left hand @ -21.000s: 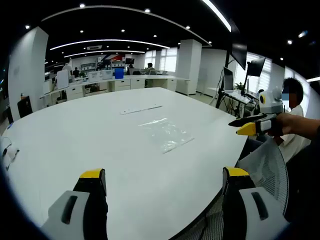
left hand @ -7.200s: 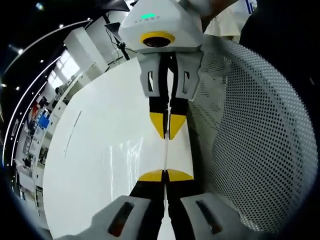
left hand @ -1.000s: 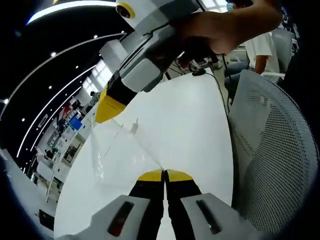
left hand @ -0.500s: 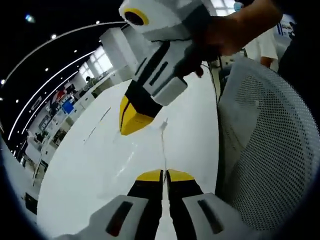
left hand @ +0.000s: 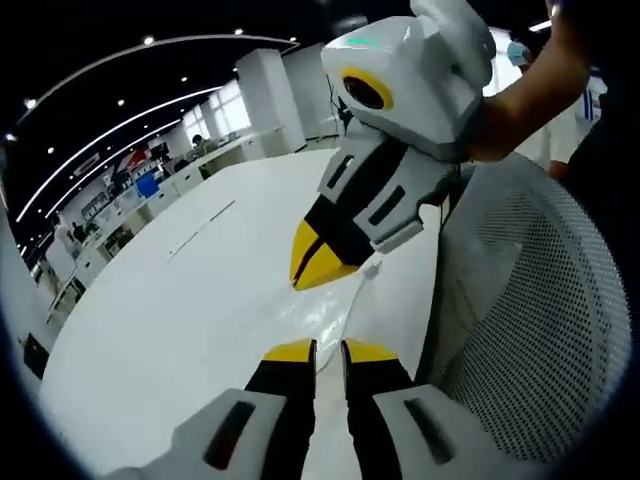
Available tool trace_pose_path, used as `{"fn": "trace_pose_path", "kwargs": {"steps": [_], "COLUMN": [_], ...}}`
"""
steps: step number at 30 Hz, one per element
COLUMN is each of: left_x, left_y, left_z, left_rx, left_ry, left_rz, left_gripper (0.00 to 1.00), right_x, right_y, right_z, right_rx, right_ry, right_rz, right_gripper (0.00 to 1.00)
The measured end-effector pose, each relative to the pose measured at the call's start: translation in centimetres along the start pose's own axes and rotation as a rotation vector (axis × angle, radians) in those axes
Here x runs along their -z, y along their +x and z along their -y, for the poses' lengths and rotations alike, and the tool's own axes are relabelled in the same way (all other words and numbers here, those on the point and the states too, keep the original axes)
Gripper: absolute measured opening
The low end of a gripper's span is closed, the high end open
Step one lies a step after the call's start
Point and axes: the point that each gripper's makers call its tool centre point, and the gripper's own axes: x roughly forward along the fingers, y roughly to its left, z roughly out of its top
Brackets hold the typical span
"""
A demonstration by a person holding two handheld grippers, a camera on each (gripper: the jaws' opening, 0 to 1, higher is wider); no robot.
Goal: Open the resealable bag by pulling the two sides of the seal apart until the entire bag opening is separated and visibly accessible.
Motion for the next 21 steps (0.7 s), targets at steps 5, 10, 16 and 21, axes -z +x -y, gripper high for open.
{"fn": "trace_pose_path", "kwargs": {"steps": [5,10,16,21], "left_x": [-0.8,-0.3,0.4,0.9], "left_y": [-0.8,-1.8,-3.0,-3.5], "left_z": [-0.2,-1.9,-3.5,-4.1], "left_rx": [0.002,-0.047,-0.105,-0.130], "left_ry": [-0.187,-0.293,-0.278,-0.287], "left_rz": [0.083,0.107,0.083,0.064], "left_gripper": [0.13,0.22,0.30,0.30], "right_x": [0.0,0.4,1.3,1.7], "right_y": [0.0,0.2,0.8,1.3], "right_z": [-0.3,-0.3,-0.2,-0.5], "right_rx": [-0.003,-0.004,0.005,0.005], "right_ry": [-0.111,-0.167,-0.246,-0.393], "right_rz": [-0.022,-0.032,-0.059,-0.080], "right_gripper": [0.00,0.00,0.00,0.00]}}
